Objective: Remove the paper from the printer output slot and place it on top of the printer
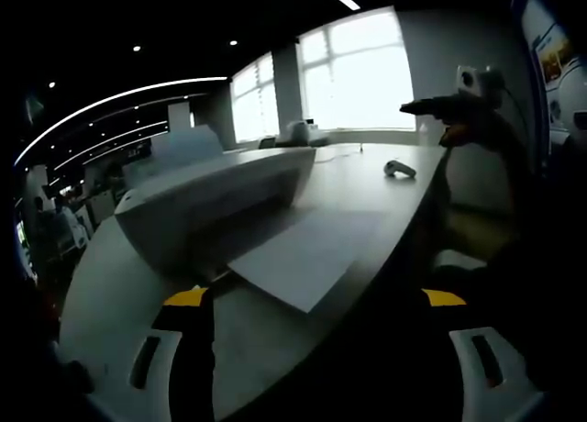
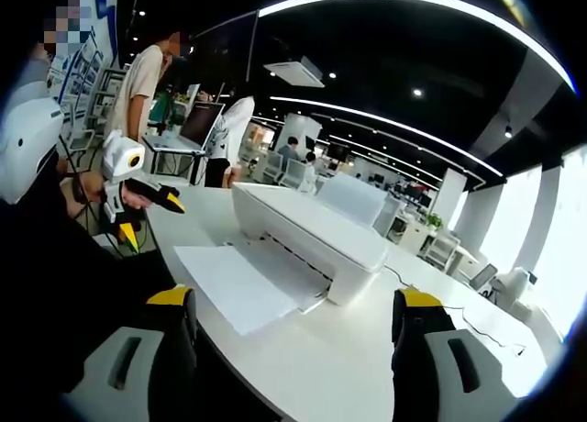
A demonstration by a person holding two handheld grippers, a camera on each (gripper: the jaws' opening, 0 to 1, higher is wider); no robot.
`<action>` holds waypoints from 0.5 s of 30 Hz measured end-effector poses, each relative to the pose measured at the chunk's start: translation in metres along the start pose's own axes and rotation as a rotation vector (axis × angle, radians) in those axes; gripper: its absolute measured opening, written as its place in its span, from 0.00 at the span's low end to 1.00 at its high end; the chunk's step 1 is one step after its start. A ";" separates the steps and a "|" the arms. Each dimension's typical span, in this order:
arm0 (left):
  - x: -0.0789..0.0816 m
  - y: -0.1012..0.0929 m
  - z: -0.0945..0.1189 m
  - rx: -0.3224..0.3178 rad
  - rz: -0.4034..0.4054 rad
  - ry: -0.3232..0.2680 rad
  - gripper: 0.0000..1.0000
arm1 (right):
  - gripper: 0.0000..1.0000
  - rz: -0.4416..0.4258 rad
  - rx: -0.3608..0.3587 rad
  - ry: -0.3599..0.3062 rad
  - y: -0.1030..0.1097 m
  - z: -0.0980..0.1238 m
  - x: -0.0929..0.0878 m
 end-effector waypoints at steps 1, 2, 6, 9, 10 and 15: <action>0.000 0.000 0.000 0.000 0.000 0.001 0.94 | 0.83 0.000 0.000 0.000 0.000 0.000 0.000; 0.000 0.000 0.000 0.000 0.000 0.001 0.94 | 0.83 0.000 0.000 0.000 0.000 0.000 0.000; 0.000 0.001 0.000 0.001 0.000 0.001 0.94 | 0.83 0.001 -0.002 0.000 0.000 0.001 0.000; -0.001 0.001 -0.001 0.001 0.000 0.002 0.94 | 0.83 0.003 -0.005 -0.001 0.000 0.001 0.001; -0.001 0.001 -0.001 0.002 0.001 0.002 0.94 | 0.83 0.003 -0.004 -0.001 0.000 0.001 0.001; -0.002 0.002 -0.001 0.002 0.003 0.006 0.94 | 0.83 0.003 -0.004 0.001 0.000 0.001 0.000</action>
Point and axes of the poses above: the point that each gripper's makers call its tool centre point, and the gripper's own axes: z roughly backward along the fingers, y roughly to its left, x roughly out of its top, the point moved 2 cm from there along z, roughly backward along the fingers, and after that the axes turned 6 degrees about x, right-handed, at the moved point
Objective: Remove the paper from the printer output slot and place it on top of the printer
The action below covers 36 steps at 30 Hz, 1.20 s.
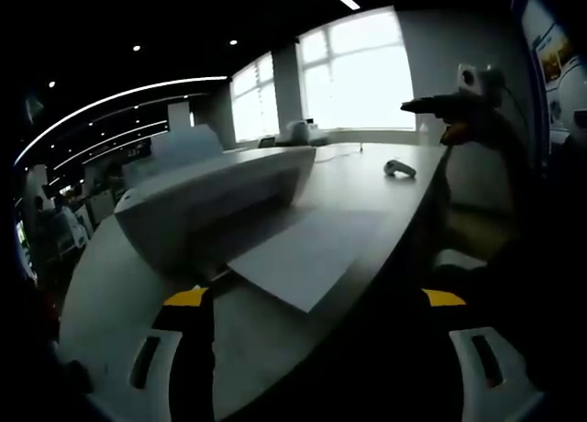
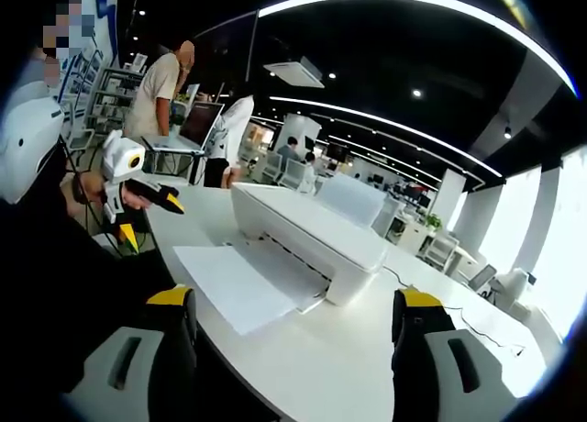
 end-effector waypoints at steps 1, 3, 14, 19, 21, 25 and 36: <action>0.000 0.000 0.000 0.000 0.000 0.000 0.94 | 0.83 -0.001 0.000 0.000 0.000 0.000 0.000; 0.000 0.001 0.000 0.000 0.002 -0.002 0.94 | 0.83 -0.001 0.001 -0.001 0.000 0.000 0.000; -0.001 0.002 -0.003 0.010 -0.005 0.002 0.94 | 0.83 0.000 0.000 0.001 0.000 0.000 -0.001; -0.001 0.003 -0.004 0.018 -0.012 0.003 0.94 | 0.83 0.000 -0.001 -0.001 0.000 0.000 0.000; -0.001 0.002 -0.004 0.018 -0.013 0.003 0.94 | 0.83 0.000 -0.002 0.001 -0.001 0.000 -0.001; -0.001 0.002 -0.005 0.019 -0.015 0.004 0.94 | 0.83 0.001 -0.002 0.002 0.000 0.000 -0.001; -0.001 0.002 -0.005 0.023 -0.024 0.006 0.94 | 0.83 0.003 -0.003 0.000 0.000 0.001 0.000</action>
Point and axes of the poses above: the point that each gripper's makers call its tool centre point, and the gripper's own axes: z roughly backward along the fingers, y roughly to its left, x roughly out of its top, the point moved 2 cm from there along z, roughly backward along the fingers, and after that the axes turned 6 degrees about x, right-handed, at the moved point
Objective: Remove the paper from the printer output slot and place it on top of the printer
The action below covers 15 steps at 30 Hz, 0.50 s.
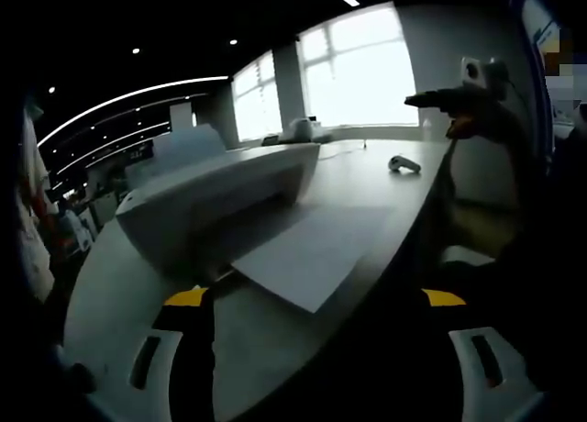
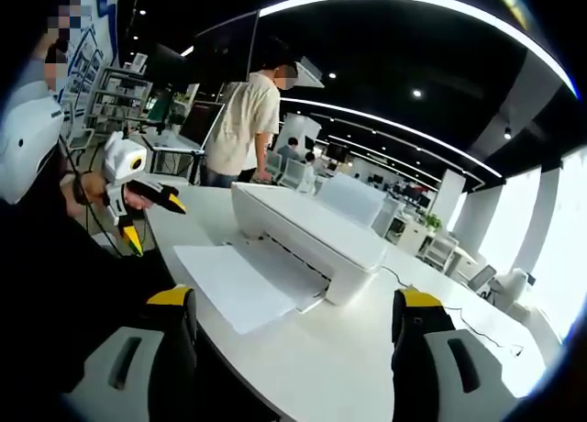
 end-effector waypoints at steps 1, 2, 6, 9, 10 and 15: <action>0.000 0.000 0.000 0.000 0.000 0.000 0.94 | 0.83 0.000 0.000 0.000 0.000 0.000 0.000; 0.000 0.000 0.000 0.000 -0.001 0.000 0.94 | 0.83 0.000 -0.001 0.000 0.000 0.000 0.000; -0.001 0.000 0.000 0.001 -0.003 0.002 0.94 | 0.83 0.000 -0.001 0.000 0.000 0.000 0.001; -0.001 0.000 -0.001 0.002 -0.004 0.003 0.94 | 0.83 0.001 -0.001 0.000 0.000 0.000 0.002; -0.001 0.000 -0.001 0.001 -0.004 0.003 0.94 | 0.83 0.001 -0.001 -0.001 0.001 0.000 0.002; -0.001 -0.001 -0.001 0.001 -0.006 0.004 0.93 | 0.83 0.002 -0.003 0.000 0.000 0.000 0.002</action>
Point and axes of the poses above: the point that each gripper's makers call its tool centre point, and the gripper's own axes: z roughly backward along the fingers, y roughly to its left, x roughly out of its top, the point moved 2 cm from there along z, roughly backward along the fingers, and after that the axes turned 6 degrees about x, right-handed, at the moved point
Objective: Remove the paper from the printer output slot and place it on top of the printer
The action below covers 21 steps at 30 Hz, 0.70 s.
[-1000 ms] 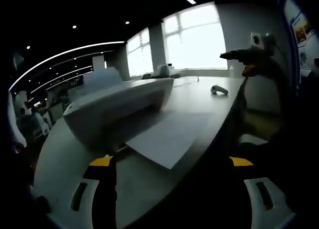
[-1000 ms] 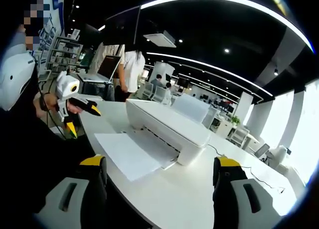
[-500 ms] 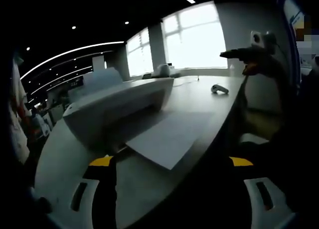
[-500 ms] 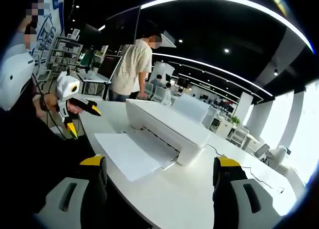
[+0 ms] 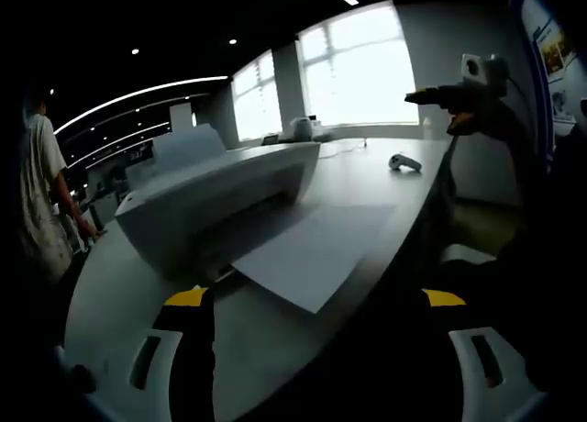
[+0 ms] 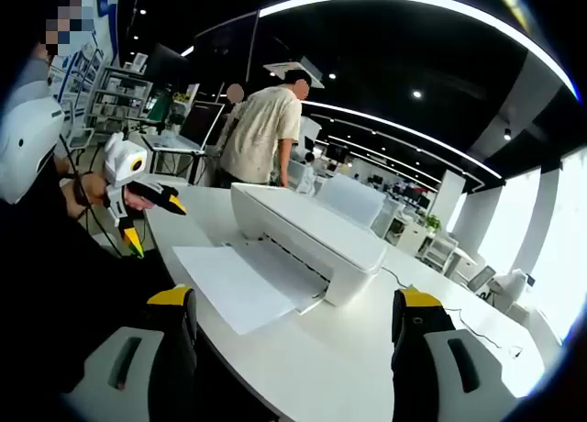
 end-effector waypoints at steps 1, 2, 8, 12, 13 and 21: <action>0.000 0.000 0.000 0.000 0.000 0.000 0.93 | 0.83 0.000 0.000 0.000 0.000 0.000 0.000; 0.000 -0.001 0.000 -0.001 -0.001 -0.001 0.93 | 0.83 0.000 -0.001 0.000 0.000 0.000 0.000; 0.002 -0.002 0.000 -0.001 -0.005 -0.004 0.93 | 0.83 0.003 -0.003 -0.002 -0.001 0.001 0.001; 0.002 -0.002 0.001 -0.003 -0.007 -0.004 0.93 | 0.83 0.002 0.000 -0.001 0.000 0.000 0.000; 0.002 -0.003 0.001 -0.002 -0.007 -0.004 0.93 | 0.83 0.003 0.000 0.000 0.000 0.000 0.000; 0.000 -0.003 0.000 -0.003 -0.007 -0.001 0.93 | 0.83 0.001 -0.001 0.003 -0.001 0.000 -0.002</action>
Point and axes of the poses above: the point that each gripper's makers call its tool centre point, and the gripper's own axes: z roughly backward along the fingers, y roughly to its left, x roughly out of its top, the point moved 2 cm from there along z, roughly backward along the fingers, and after that the axes turned 6 degrees about x, right-handed, at the moved point
